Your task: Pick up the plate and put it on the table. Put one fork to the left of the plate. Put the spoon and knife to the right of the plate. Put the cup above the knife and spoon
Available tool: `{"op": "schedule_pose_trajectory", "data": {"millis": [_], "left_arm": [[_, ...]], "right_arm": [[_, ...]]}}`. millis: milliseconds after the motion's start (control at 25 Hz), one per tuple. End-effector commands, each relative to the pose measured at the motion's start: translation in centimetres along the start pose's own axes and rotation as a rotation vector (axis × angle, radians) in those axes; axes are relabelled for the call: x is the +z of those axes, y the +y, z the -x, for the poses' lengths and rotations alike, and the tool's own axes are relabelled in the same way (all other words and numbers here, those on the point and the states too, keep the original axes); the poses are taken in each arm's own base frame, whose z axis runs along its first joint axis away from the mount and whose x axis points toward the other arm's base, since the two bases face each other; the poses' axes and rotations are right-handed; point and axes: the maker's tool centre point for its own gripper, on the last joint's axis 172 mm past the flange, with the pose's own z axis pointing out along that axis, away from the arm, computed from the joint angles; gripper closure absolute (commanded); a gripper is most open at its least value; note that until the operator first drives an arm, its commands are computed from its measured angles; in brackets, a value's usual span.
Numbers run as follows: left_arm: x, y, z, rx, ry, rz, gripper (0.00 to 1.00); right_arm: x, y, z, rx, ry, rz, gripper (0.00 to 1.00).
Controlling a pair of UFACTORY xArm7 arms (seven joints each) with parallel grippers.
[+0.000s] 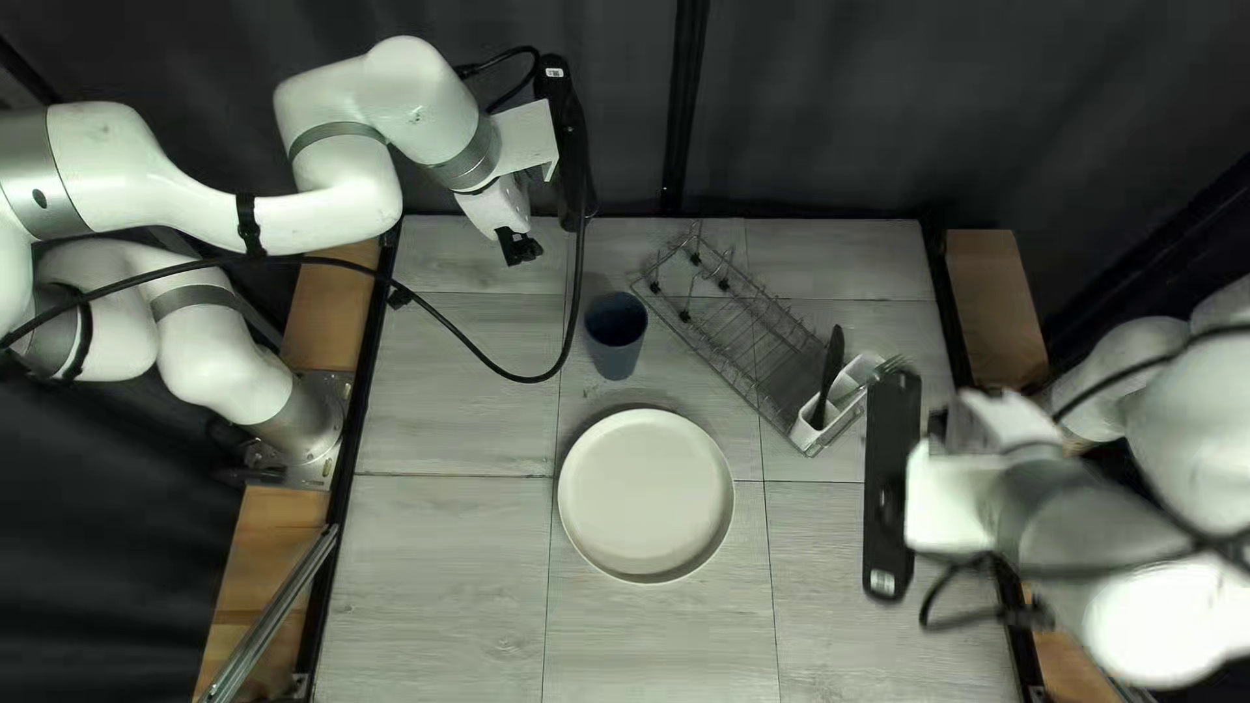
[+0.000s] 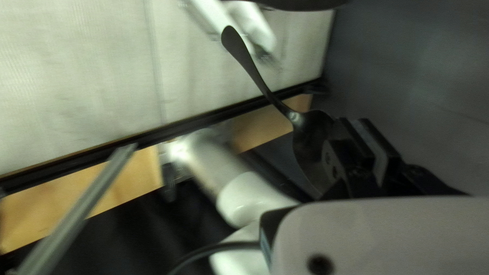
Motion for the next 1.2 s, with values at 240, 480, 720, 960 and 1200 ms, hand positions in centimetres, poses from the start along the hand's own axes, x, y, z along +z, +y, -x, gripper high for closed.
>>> {"op": "schedule_pose_trajectory", "data": {"millis": [240, 480, 720, 960, 1200], "left_arm": [[0.0, 0.0, 0.0, 0.0, 0.0, 0.0, 0.0], [0.0, 0.0, 0.0, 0.0, 0.0, 0.0, 0.0], [0.0, 0.0, 0.0, 0.0, 0.0, 0.0, 0.0], [0.0, 0.0, 0.0, 0.0, 0.0, 0.0, 0.0], [0.0, 0.0, 0.0, 0.0, 0.0, 0.0, 0.0]], "right_arm": [[1.6, -7.4, -1.2, -0.14, -0.061, -0.129, 1.0], [1.6, -7.4, -1.2, -0.14, -0.061, -0.129, 1.0], [2.0, -8.9, -3.7, -0.155, 0.045, -0.245, 1.0], [4.0, -10.4, -7.6, -0.198, 0.12, -0.402, 1.0], [7.8, -10.8, -10.9, -0.266, 0.121, -0.527, 1.0]]}}
